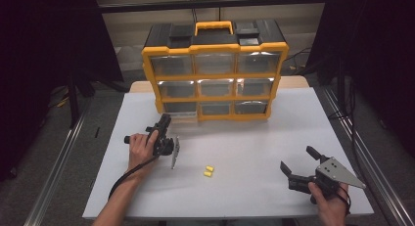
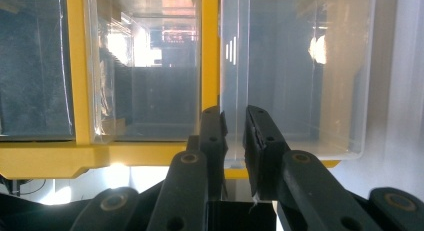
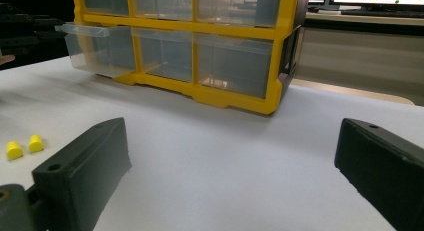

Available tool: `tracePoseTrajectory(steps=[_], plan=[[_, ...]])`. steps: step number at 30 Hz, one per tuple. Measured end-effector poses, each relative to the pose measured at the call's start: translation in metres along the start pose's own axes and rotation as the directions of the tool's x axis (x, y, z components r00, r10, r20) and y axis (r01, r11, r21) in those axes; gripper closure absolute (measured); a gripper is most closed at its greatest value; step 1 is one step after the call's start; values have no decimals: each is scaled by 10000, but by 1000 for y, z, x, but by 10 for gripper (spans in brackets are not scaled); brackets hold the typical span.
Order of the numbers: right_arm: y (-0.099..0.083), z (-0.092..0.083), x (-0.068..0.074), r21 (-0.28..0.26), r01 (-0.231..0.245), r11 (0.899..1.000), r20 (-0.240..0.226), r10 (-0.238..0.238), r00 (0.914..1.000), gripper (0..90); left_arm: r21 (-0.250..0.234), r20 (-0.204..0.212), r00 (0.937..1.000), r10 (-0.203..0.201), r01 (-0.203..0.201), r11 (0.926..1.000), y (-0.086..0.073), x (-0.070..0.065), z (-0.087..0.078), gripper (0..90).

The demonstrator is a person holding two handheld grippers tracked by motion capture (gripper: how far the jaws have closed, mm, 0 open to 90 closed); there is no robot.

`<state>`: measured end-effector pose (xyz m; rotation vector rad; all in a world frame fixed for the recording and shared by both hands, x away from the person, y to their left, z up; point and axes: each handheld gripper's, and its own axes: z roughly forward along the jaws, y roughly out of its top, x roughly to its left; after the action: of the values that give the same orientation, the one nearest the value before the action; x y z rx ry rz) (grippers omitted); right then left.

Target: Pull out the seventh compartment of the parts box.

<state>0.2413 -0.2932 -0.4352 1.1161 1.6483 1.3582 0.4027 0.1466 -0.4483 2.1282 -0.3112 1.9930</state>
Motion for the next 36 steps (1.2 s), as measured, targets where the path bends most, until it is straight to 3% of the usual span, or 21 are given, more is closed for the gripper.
tracePoseTrajectory(steps=[15, 17, 21, 29, 34, 36], plan=[[0, 0, 0, -9, 49, 10000, 26, -49, 10000, 10, -7, 91, 10000, -28, 28, 10000, 1, 0, -6, 796], [0, 0, 0, -1, 7, 10000, -15, -7, 10000, 10, -37, 79, 9998, -195, 196, 9998, 1, 1, -9, 794], [0, 1, 0, -7, 55, 10000, -4, -55, 10000, 10, -64, 61, 10000, 1, -1, 10000, 1, 0, -11, 796], [0, 0, 0, 12, 35, 10000, 28, -35, 10000, 10, -54, 110, 9999, -66, 67, 10000, 1, 0, -12, 796], [0, 0, 0, 21, 66, 10000, -7, -66, 10000, 10, -74, 127, 9997, 206, -205, 9998, 0, -3, -15, 796], [0, 0, 0, 7, 67, 10000, -4, -67, 10000, 10, -89, 137, 9998, 117, -116, 9999, -1, -2, -18, 796]])
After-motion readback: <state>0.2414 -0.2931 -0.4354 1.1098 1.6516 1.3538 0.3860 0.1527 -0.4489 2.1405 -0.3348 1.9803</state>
